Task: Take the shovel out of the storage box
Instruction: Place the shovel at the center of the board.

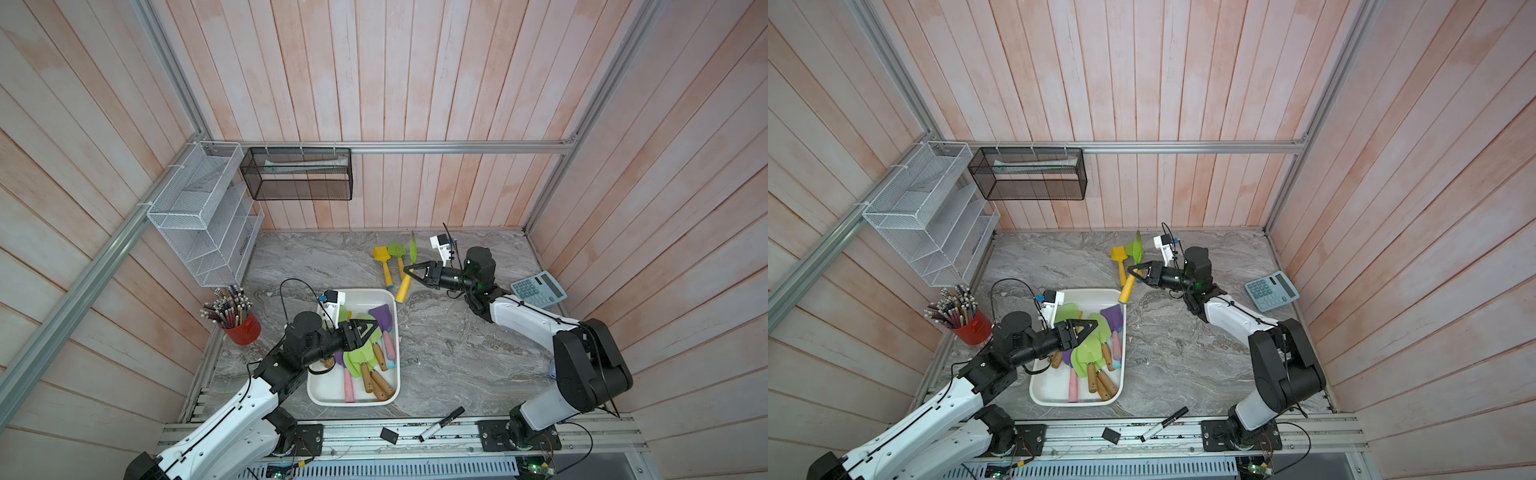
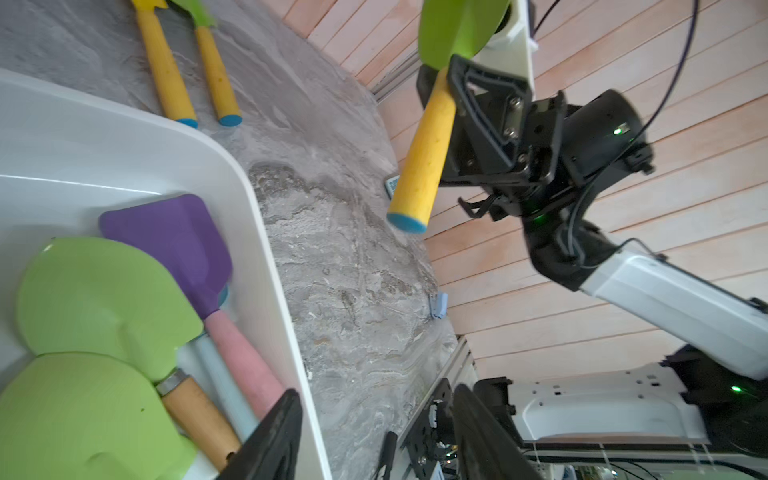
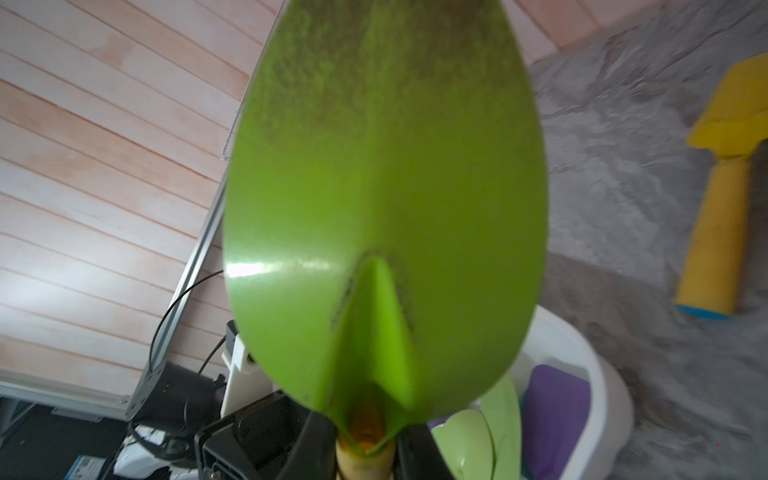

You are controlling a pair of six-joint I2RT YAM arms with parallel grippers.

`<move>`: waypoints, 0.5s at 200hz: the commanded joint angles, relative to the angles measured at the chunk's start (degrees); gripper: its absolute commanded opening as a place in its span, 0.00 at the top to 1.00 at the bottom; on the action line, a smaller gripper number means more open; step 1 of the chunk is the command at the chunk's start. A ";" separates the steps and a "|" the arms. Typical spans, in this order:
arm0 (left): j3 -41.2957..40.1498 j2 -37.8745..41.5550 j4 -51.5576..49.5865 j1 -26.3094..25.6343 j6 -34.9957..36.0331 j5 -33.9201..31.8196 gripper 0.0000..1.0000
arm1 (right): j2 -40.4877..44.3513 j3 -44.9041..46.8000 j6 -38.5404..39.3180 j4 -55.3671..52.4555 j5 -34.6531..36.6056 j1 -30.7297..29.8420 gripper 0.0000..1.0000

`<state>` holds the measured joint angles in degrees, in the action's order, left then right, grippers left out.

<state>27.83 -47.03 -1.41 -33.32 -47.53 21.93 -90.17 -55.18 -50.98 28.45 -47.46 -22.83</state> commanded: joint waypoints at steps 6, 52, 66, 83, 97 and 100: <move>2.39 -3.12 -9.66 0.16 2.08 -4.90 0.40 | -3.56 -5.76 14.31 -21.35 12.44 2.02 0.82; 4.40 -5.68 -14.98 -3.76 2.79 -9.38 0.41 | -11.08 -12.58 21.20 -30.46 25.79 4.01 0.82; 4.37 -5.59 -15.86 -4.64 2.80 -10.43 0.41 | -14.12 -16.81 23.38 -34.01 30.54 4.11 0.82; 3.70 -5.27 -15.59 -5.29 2.57 -10.60 0.41 | -18.64 -22.02 25.27 -37.38 34.87 4.29 0.82; 3.00 -4.68 -15.49 -5.43 2.35 -10.44 0.41 | -22.07 -26.09 26.13 -39.41 35.71 4.64 0.82; 2.83 -4.51 -15.40 -5.51 2.35 -10.42 0.41 | -22.71 -26.84 26.31 -39.62 35.85 4.71 0.82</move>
<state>30.70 -52.71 -15.55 -38.41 -46.06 13.19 -109.21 -75.70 -29.26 -5.26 -18.46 -18.65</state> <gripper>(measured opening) 0.587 0.206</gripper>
